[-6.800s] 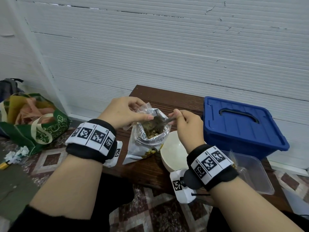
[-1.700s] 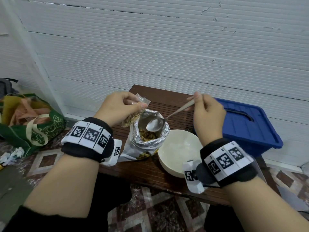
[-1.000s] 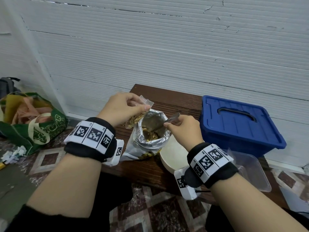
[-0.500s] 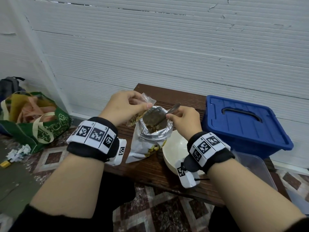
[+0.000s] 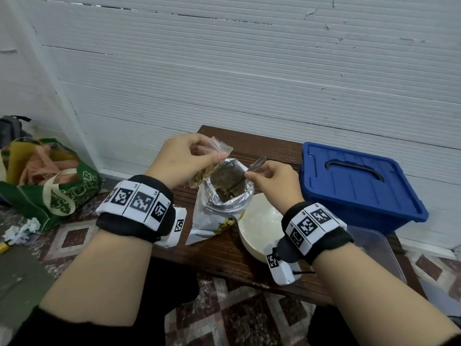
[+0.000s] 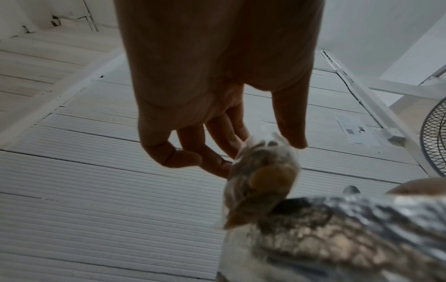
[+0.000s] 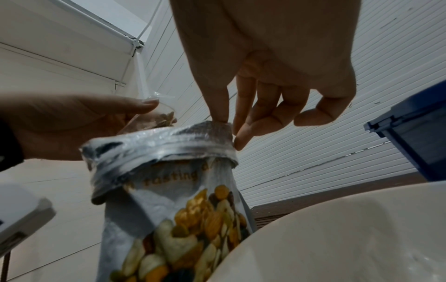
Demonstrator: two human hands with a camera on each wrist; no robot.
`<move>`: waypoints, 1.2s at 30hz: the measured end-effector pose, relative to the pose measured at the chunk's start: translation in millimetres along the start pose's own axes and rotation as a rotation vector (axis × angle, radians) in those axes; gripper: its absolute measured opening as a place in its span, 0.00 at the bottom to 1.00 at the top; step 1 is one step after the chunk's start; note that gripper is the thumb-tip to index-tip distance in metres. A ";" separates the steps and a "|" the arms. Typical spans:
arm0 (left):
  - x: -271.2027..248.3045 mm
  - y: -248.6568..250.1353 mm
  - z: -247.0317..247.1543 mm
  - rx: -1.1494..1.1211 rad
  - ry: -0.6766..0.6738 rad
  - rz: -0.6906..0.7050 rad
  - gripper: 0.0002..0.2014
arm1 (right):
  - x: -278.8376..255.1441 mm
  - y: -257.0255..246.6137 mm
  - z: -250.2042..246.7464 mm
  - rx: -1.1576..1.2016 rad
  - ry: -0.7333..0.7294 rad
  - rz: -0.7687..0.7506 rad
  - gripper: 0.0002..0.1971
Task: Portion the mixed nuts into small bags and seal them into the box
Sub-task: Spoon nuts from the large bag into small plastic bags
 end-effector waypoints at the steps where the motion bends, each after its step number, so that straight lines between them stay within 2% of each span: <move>1: 0.0 1.3 0.6 -0.015 0.013 0.008 0.11 | -2.1 0.2 -1.6 0.008 -0.004 -0.001 0.09; 6: -1.4 18.5 5.1 -0.080 0.049 0.081 0.13 | -12.7 -0.6 -13.2 0.088 0.000 -0.008 0.11; 9: -2.9 37.4 11.9 -0.154 0.051 0.145 0.10 | -19.9 -1.2 -25.2 0.175 0.047 -0.028 0.10; 12: -5.2 54.7 25.8 -0.258 0.058 0.187 0.12 | -25.8 -1.0 -42.2 0.281 0.135 -0.033 0.06; 16: -9.9 71.3 59.3 -0.365 -0.007 0.238 0.14 | -38.7 -4.5 -76.3 0.476 0.223 -0.021 0.14; 19: -14.7 76.5 86.4 -0.392 -0.051 0.268 0.15 | -52.5 -2.7 -98.6 0.535 0.214 -0.027 0.16; 27: -30.0 67.9 136.5 -0.291 -0.107 0.304 0.21 | -64.0 24.6 -122.5 0.210 0.136 0.013 0.12; 31: -34.1 61.5 153.6 -0.229 -0.249 0.233 0.29 | -61.9 38.9 -136.6 0.136 0.181 0.062 0.12; 36: -36.0 45.3 160.0 -0.079 -0.379 0.179 0.24 | -59.5 62.8 -154.6 -0.023 0.251 0.172 0.13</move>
Point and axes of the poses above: each hand's wrist, its own x-axis towards the middle knuckle, its own z-axis out of the palm, y = z × x, the point moved 2 cm from there along x, towards the middle knuckle, and after that the axes turned 11 degrees about z, right-handed, at the moved point
